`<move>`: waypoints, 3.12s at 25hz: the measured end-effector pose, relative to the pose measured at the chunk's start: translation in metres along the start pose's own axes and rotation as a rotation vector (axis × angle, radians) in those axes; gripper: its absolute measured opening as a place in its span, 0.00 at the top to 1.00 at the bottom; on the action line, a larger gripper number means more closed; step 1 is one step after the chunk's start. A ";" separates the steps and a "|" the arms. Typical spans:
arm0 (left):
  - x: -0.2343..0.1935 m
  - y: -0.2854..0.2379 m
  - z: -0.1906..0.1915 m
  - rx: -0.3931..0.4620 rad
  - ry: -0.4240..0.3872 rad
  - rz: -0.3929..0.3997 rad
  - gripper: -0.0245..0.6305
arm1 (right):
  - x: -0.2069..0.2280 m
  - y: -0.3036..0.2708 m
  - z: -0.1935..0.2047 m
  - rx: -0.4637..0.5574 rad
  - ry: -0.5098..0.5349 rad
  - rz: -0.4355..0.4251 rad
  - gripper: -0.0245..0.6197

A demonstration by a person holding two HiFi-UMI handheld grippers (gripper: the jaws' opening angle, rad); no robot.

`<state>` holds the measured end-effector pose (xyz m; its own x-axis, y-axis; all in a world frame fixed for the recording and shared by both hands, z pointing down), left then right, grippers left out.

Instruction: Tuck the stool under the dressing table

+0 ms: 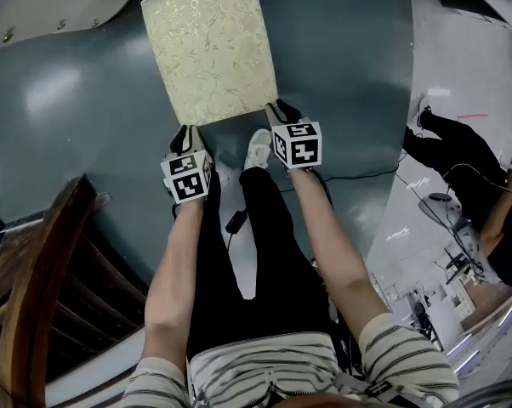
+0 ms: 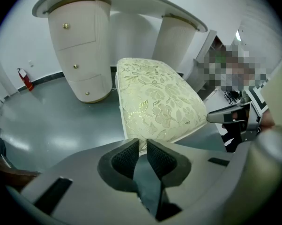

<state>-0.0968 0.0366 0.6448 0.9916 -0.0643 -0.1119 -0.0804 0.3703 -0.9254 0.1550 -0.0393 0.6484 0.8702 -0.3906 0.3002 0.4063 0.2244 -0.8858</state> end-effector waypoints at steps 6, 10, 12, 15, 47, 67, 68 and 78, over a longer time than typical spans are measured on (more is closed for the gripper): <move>0.003 0.003 -0.002 0.029 0.025 -0.029 0.88 | 0.001 0.002 0.002 0.026 0.004 -0.018 0.80; 0.013 0.008 -0.020 0.118 -0.018 -0.014 0.91 | -0.001 0.004 0.000 0.033 0.007 -0.013 0.80; 0.019 0.010 -0.040 0.159 -0.043 -0.013 0.91 | -0.001 0.004 -0.002 0.031 0.002 -0.008 0.80; 0.017 0.016 -0.066 0.206 -0.031 -0.057 0.91 | 0.000 0.003 -0.002 0.030 -0.017 -0.007 0.80; 0.000 -0.007 0.016 -0.045 0.058 -0.037 0.84 | -0.002 0.005 0.002 0.047 -0.007 -0.030 0.80; -0.001 -0.009 0.020 0.009 0.047 -0.024 0.86 | -0.004 0.002 0.003 0.069 0.024 -0.015 0.80; -0.002 -0.010 0.021 0.012 0.049 -0.026 0.86 | -0.004 0.001 0.005 0.072 0.025 -0.015 0.80; -0.002 -0.015 0.024 0.052 0.022 -0.024 0.86 | -0.001 -0.004 0.009 0.086 0.053 -0.018 0.80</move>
<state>-0.0947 0.0528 0.6677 0.9908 -0.0937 -0.0980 -0.0504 0.4161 -0.9079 0.1546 -0.0315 0.6551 0.8473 -0.4417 0.2949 0.4465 0.2918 -0.8459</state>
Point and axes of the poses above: the fingertips, and each gripper's own axes: y backward along the fingers, x to its right, z out of its underside, the point moved 9 cm from there along y, backward along the fingers, and after that the axes turned 4 degrees about -z, right-handed, at the moved point
